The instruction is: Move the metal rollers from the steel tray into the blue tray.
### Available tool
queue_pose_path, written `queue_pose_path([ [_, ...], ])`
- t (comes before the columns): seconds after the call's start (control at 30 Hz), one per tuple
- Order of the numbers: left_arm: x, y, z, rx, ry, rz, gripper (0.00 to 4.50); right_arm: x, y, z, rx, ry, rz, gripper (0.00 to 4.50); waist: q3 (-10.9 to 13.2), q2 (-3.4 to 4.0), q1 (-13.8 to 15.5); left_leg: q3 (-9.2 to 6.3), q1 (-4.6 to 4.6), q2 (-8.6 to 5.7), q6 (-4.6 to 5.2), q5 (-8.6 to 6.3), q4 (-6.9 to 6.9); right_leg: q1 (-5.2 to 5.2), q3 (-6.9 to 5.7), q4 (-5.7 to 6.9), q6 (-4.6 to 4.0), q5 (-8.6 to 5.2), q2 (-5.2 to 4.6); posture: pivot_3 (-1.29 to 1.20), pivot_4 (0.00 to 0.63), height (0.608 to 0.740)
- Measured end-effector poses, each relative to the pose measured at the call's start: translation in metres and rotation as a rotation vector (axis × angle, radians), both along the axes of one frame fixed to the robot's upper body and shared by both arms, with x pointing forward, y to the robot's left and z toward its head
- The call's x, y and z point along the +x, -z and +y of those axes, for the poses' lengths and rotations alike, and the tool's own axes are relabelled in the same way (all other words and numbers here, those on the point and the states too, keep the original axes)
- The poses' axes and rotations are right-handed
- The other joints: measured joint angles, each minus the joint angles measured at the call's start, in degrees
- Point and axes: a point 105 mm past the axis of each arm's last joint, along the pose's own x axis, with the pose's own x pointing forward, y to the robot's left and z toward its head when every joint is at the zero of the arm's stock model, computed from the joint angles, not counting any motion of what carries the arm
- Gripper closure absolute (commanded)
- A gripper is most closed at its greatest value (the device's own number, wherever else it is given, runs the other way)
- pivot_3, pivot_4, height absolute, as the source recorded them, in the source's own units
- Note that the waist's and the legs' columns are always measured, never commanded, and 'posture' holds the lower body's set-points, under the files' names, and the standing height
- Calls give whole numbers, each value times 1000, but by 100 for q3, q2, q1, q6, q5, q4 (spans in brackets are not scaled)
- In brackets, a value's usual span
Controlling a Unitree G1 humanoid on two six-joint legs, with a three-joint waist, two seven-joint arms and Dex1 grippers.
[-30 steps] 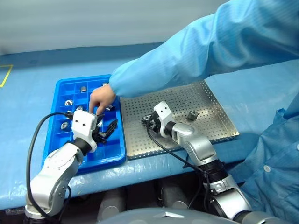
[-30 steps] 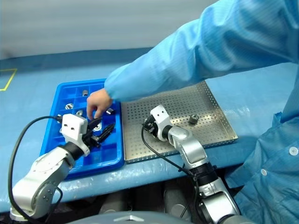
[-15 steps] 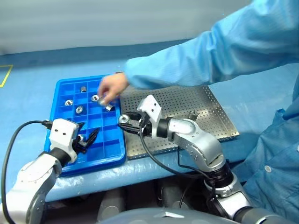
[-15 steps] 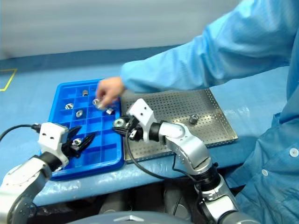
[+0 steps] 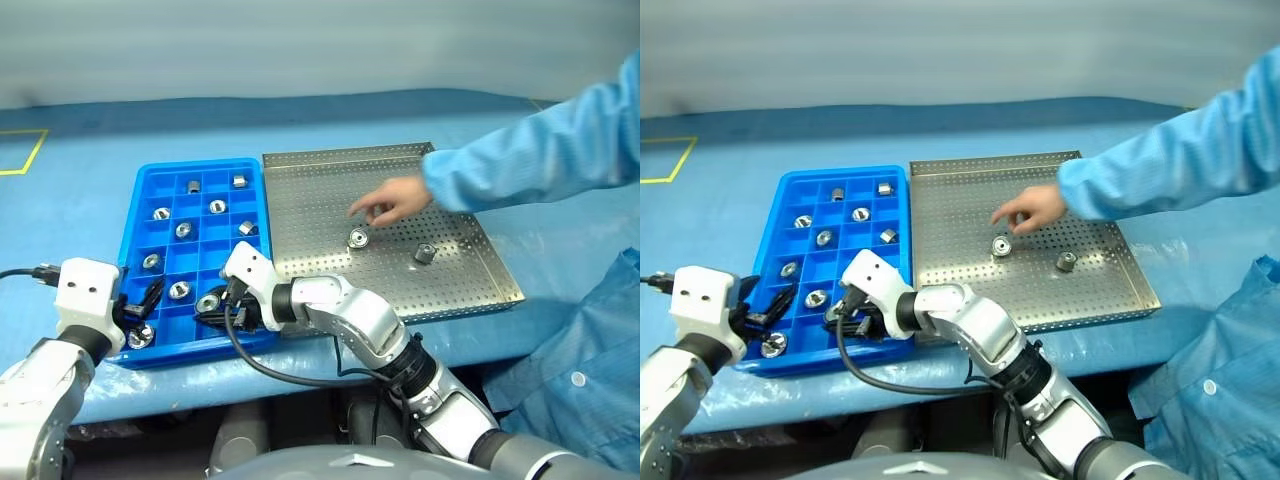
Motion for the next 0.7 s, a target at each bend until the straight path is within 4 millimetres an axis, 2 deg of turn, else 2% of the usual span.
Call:
queue_pose_path([
  [0.03,0,1,0,1,-2,3,1502,-3,1,1,-1,-16,3,2806,-1,-1,3,0,1,0,0,0,0,1,-1,0,0,-1,1,121,150,740],
  [0.13,0,1,0,4,-3,4,1502,-9,6,3,-21,-48,3,1786,-1,-1,5,1,3,1,-1,0,0,3,-5,1,1,-4,2,120,150,740],
  [0.23,1,2,-3,-4,6,3,1502,-6,12,2,-34,-34,-13,811,-1,-1,6,2,3,1,-2,1,0,4,-7,1,2,-5,2,120,150,740],
  [0.3,3,2,-6,-9,20,-2,1502,-3,7,1,-4,-20,-29,811,-1,-1,6,1,2,0,-2,1,0,5,-8,0,4,-6,2,100,150,740],
  [0.43,9,0,-19,-45,63,-26,1502,19,-20,-13,91,101,-95,811,-2,-2,9,0,3,-1,-2,1,2,10,-9,-1,12,-10,0,88,150,740],
  [0.5,14,-2,-33,-85,120,-49,1502,37,-25,-31,76,205,-160,811,-1,-1,22,-2,1,-5,-3,2,2,12,-13,-3,9,-8,-4,70,150,740],
  [0.63,18,-3,-78,-194,313,-89,1502,87,-27,-95,-32,522,-279,811,-4,-5,18,6,0,-17,-1,1,4,14,-7,-7,0,1,-15,29,150,740],
  [0.7,18,-4,-92,-217,374,-100,1502,101,-26,-119,-79,634,-318,811,-3,-4,-49,13,-1,-9,-1,1,-6,1,1,-3,-1,1,-4,22,150,740],
])
